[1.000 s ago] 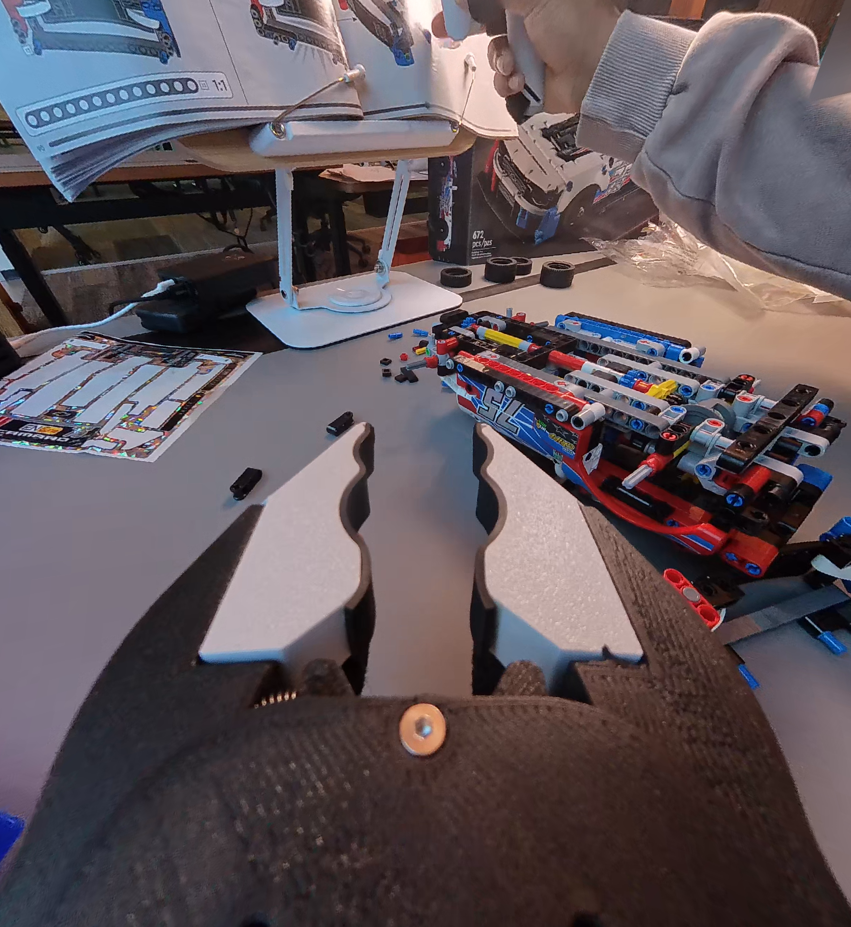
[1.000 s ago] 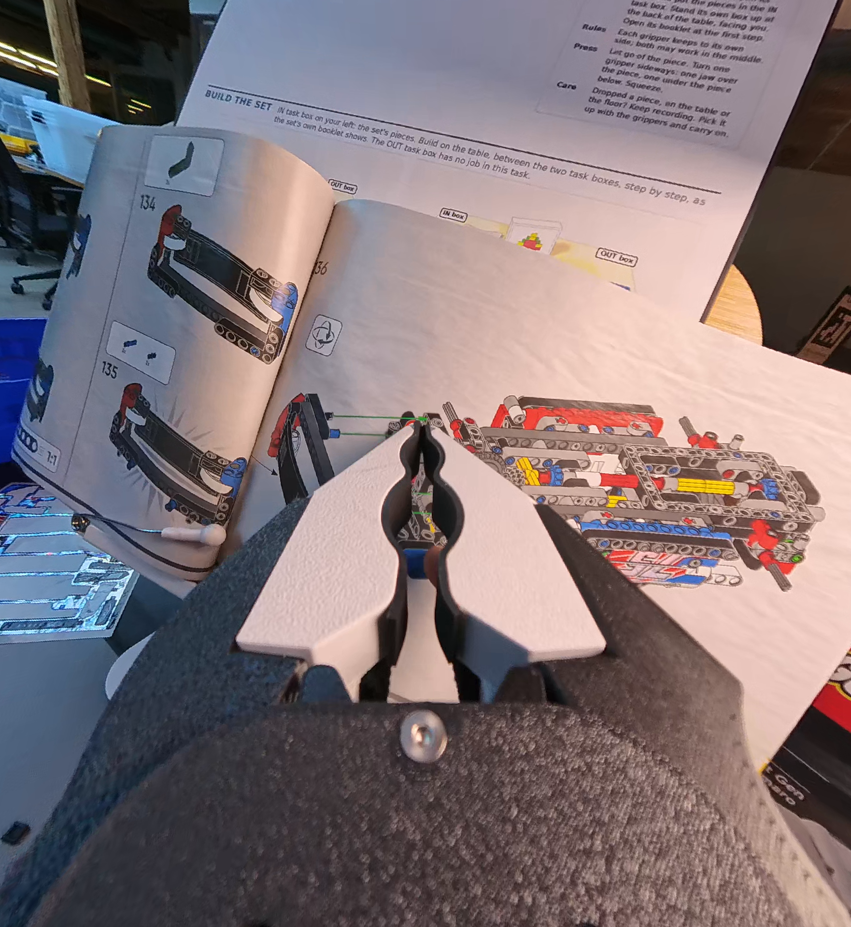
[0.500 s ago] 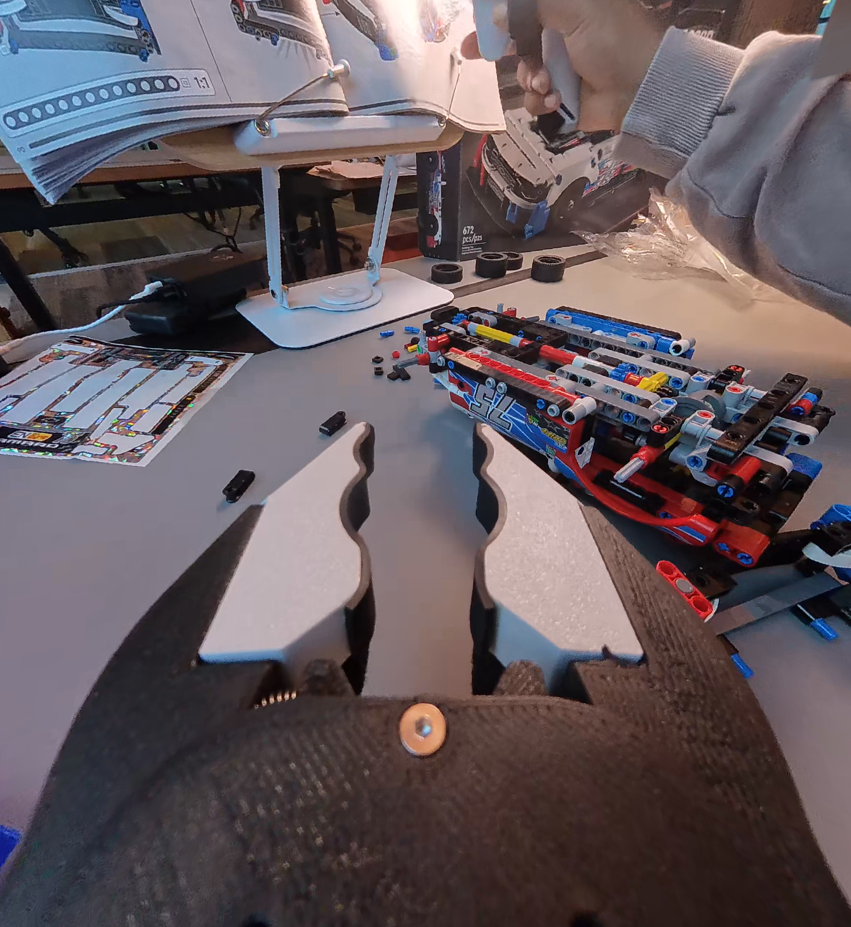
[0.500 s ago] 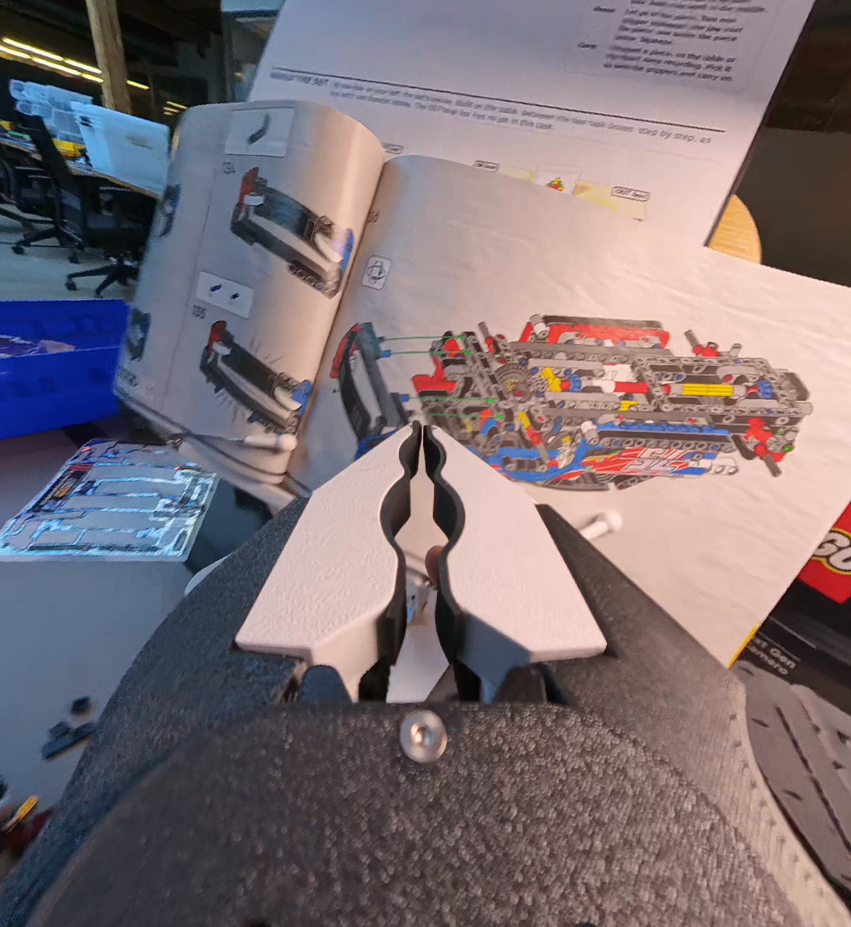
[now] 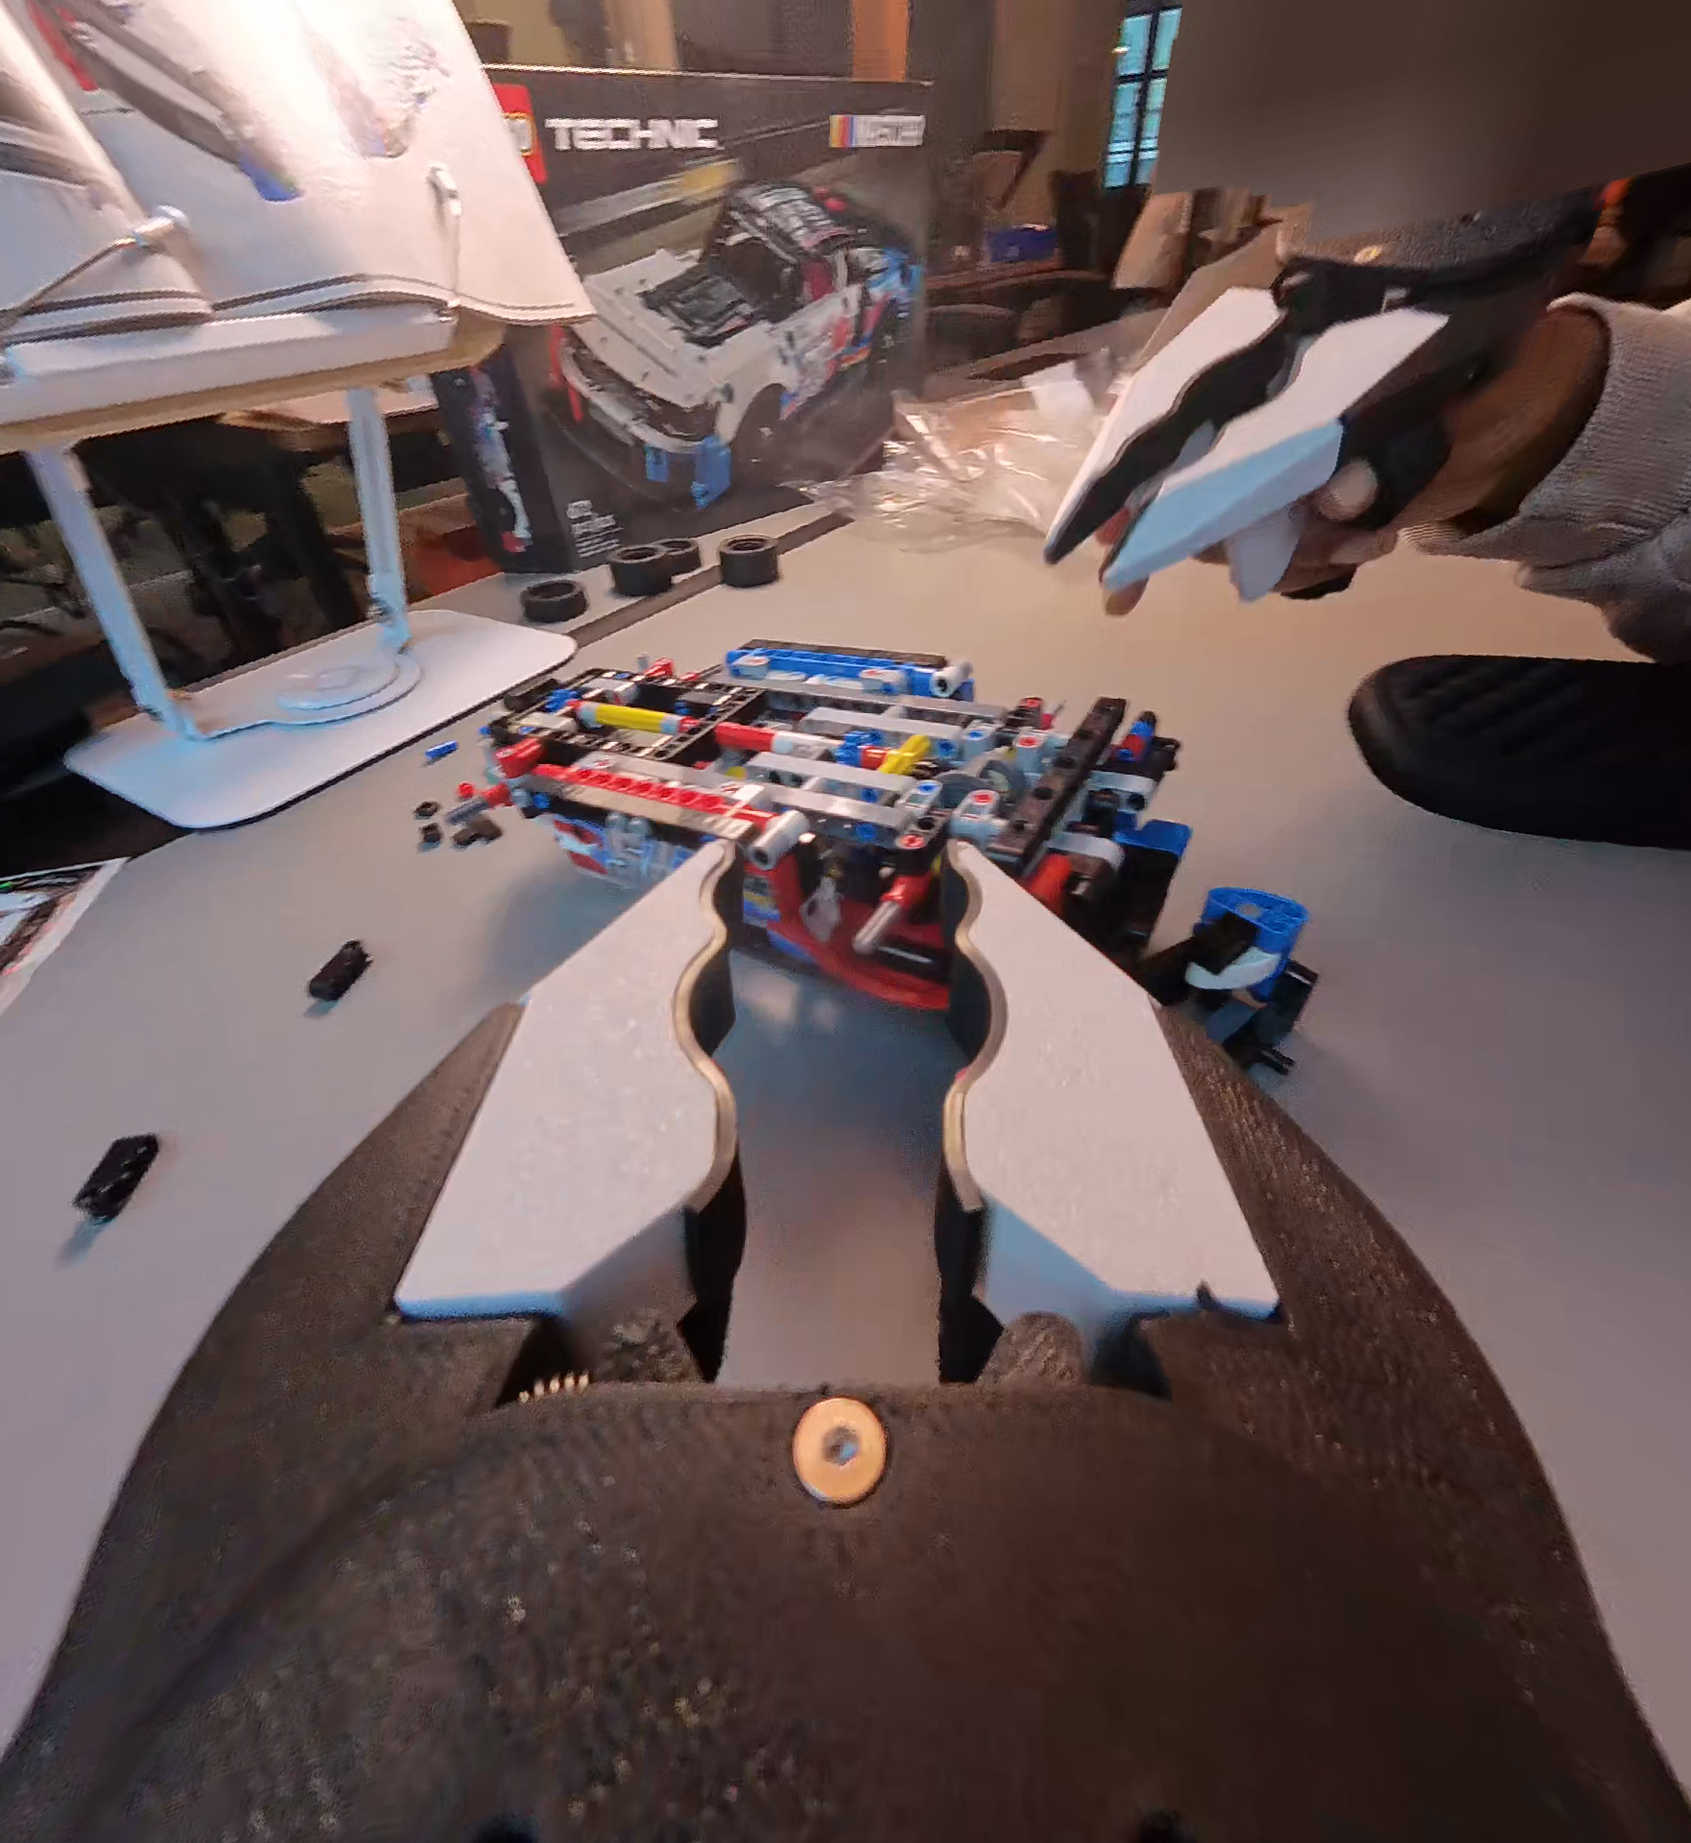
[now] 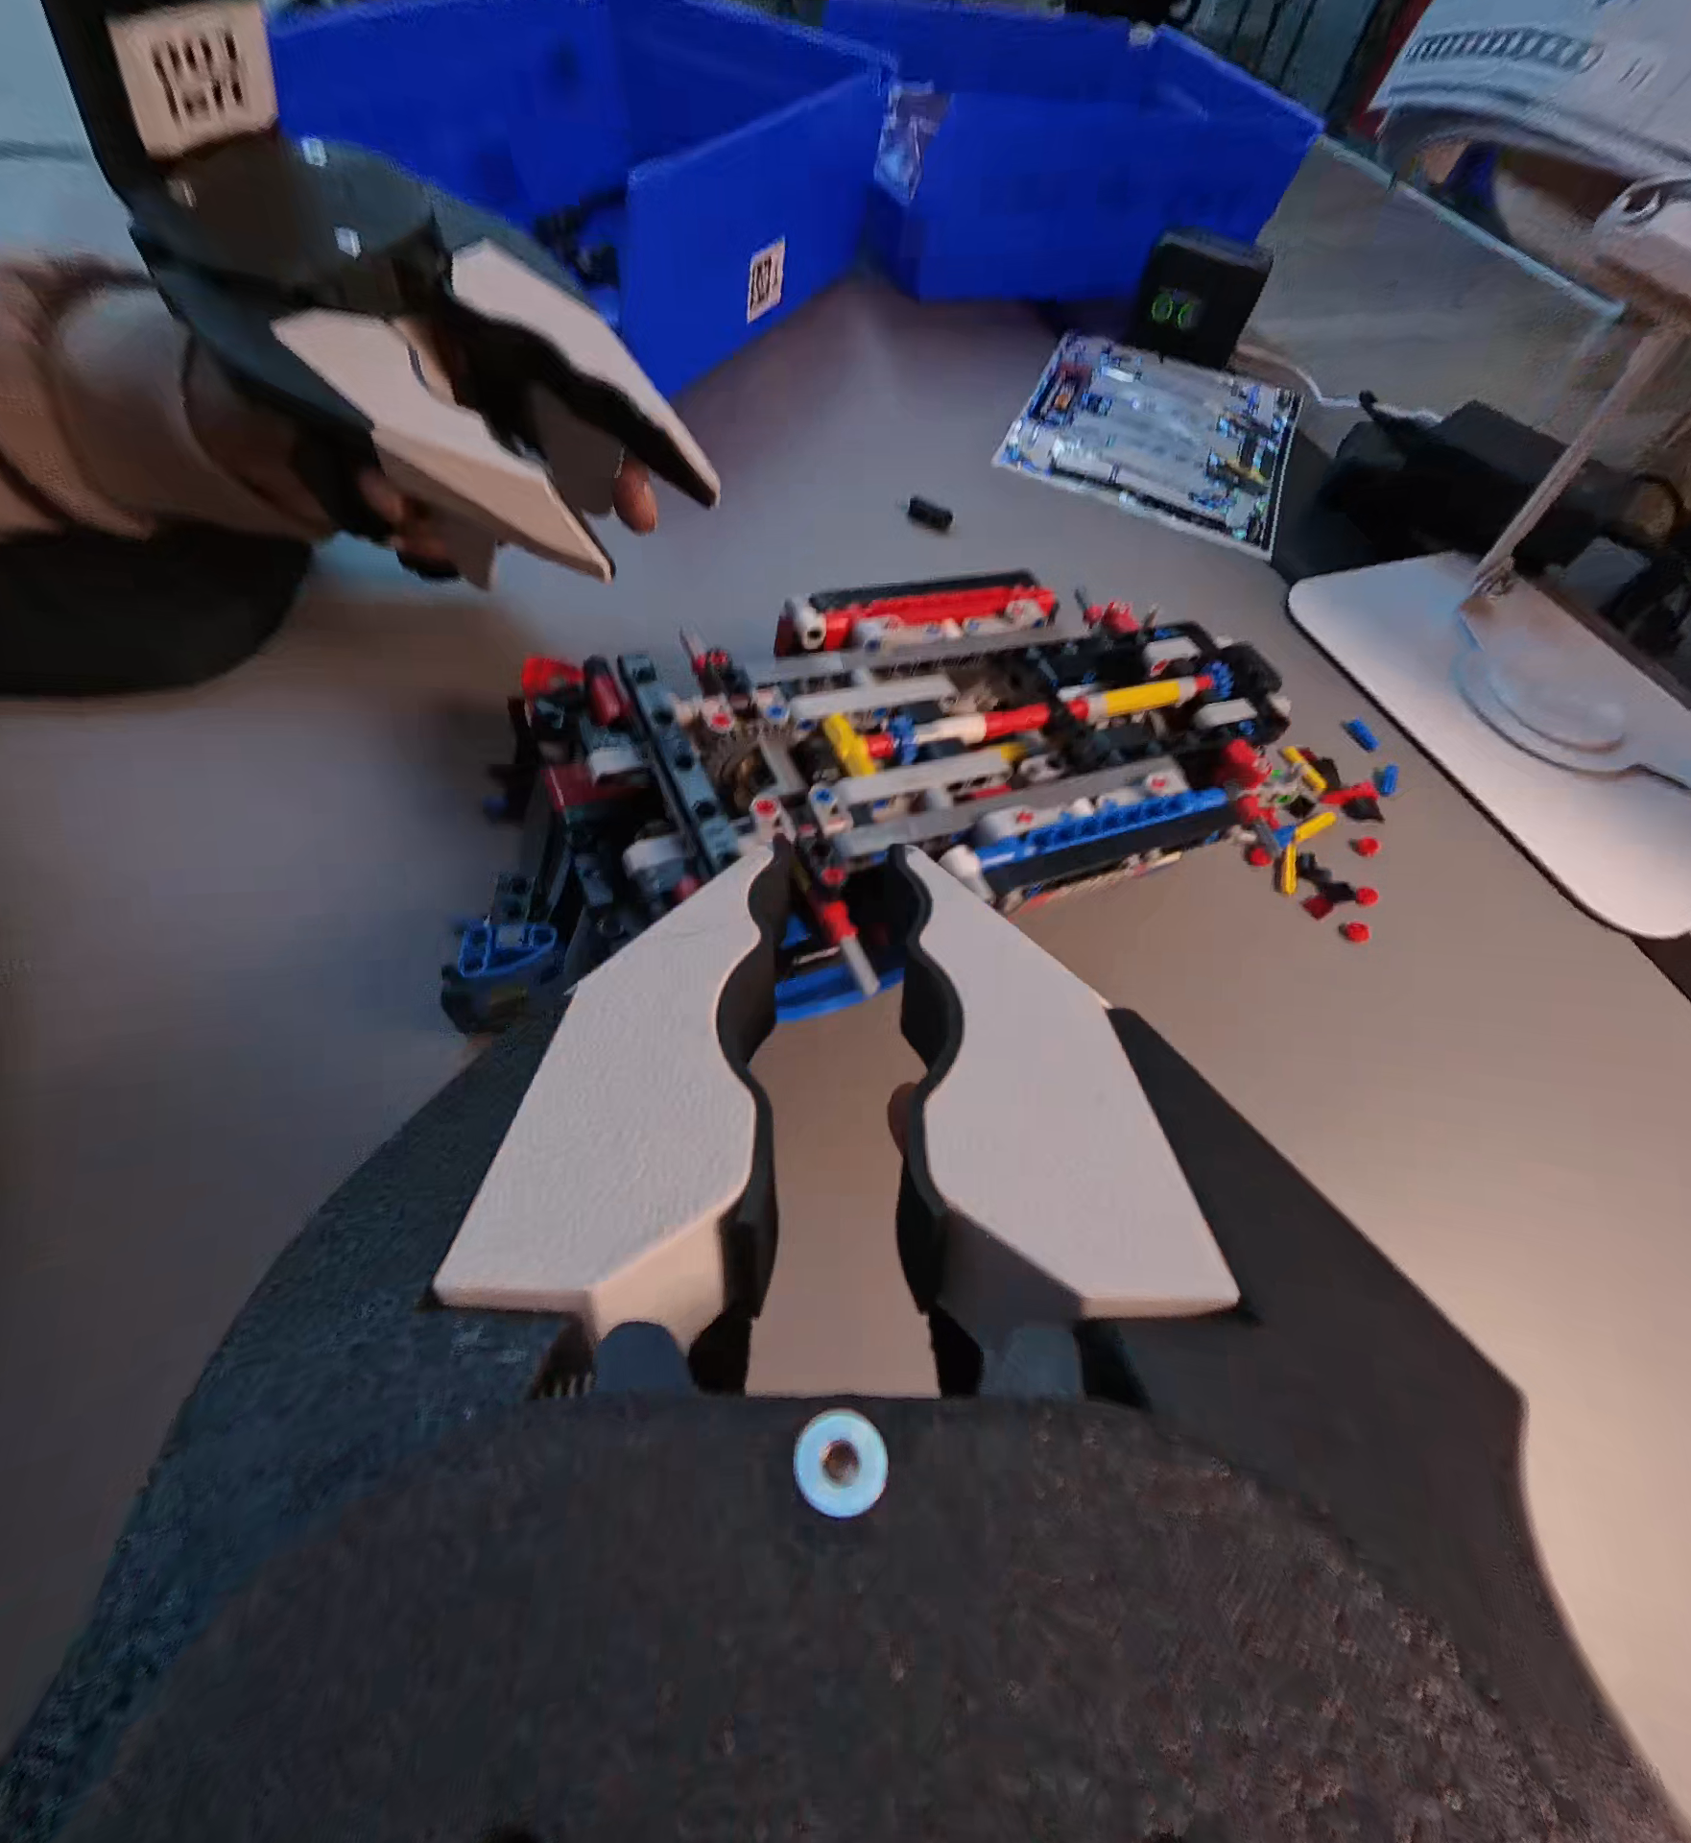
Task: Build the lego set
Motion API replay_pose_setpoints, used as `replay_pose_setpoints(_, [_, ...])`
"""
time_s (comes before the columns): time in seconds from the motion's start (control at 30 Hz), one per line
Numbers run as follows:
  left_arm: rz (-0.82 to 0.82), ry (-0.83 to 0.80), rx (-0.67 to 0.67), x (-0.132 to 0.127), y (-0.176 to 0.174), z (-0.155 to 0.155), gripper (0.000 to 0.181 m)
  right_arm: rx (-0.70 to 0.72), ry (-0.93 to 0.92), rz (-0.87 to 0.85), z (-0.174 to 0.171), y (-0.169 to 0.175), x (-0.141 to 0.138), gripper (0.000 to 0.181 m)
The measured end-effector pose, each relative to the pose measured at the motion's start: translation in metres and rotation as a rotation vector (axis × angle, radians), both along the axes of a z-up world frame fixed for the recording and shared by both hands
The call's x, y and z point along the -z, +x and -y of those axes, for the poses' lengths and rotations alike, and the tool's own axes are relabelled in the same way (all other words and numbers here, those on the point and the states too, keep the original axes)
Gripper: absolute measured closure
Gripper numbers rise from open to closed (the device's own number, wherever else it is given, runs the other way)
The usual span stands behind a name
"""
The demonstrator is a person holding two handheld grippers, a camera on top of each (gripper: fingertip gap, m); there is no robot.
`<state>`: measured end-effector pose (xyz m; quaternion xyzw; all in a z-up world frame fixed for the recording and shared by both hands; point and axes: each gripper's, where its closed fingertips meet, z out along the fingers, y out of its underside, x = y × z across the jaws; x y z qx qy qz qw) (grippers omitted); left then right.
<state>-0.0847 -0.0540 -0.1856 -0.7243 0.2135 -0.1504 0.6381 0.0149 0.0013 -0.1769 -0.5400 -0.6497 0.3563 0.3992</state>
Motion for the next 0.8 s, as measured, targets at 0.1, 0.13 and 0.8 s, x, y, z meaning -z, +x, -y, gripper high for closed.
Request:
replay_pose_setpoints(0.1, [-0.002,-0.01,0.086,0.001,0.021,0.007,0.147,0.022,0.103,0.049,0.022,0.007,0.027,0.16])
replay_pose_setpoints(0.13, [0.005,-0.02,0.122,0.001,0.028,0.009,0.15,0.034,0.127,0.042,0.024,0.006,0.03,0.16])
replay_pose_setpoints(0.8, [-0.071,-0.146,0.225,0.008,0.027,0.007,0.138,-0.05,0.167,0.008,0.043,0.007,0.024,0.159])
